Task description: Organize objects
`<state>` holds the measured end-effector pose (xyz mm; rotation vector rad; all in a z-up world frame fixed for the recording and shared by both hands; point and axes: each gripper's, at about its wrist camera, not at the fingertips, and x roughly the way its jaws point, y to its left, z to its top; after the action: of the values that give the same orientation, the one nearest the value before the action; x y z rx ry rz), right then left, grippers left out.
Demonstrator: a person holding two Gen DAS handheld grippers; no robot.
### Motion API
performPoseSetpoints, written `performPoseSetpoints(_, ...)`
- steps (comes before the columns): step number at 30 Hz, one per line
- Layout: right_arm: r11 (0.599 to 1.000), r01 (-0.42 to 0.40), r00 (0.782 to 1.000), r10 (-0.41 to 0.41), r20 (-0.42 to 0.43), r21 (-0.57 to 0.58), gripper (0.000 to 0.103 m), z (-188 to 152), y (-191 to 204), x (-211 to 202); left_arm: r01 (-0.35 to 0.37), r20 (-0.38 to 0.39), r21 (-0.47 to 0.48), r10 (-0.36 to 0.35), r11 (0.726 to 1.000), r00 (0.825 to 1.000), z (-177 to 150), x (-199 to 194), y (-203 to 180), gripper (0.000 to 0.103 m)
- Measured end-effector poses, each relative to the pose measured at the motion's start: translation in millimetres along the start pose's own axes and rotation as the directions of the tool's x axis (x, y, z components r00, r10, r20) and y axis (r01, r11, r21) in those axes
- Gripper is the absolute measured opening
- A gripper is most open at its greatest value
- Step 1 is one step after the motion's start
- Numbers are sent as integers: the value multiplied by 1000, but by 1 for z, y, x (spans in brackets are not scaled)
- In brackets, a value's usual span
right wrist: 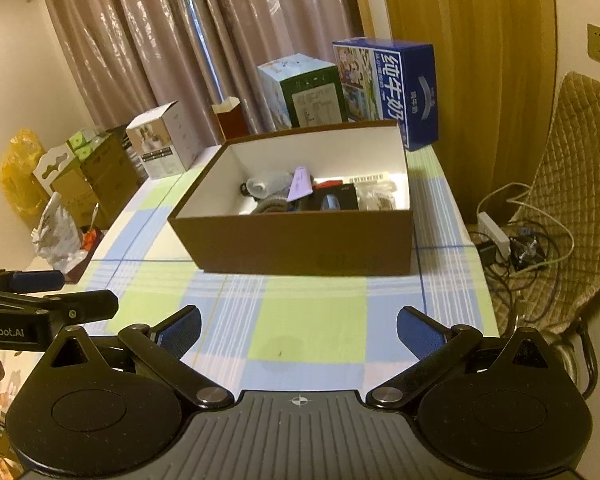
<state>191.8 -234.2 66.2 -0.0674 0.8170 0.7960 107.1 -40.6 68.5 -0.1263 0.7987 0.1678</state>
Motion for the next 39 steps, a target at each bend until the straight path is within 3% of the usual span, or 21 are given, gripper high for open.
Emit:
performPoseSetpoints(22,998,64,998,-63,-12,11,101,-33,43,-18,45,-24,13,-45,999,999,-29,-21,23,102)
performPoseSetpoints(39,998,67,998,-67,-9,17,101,-34,49,-17,38,-23,17,-37,999,999,-30,-24,27,102)
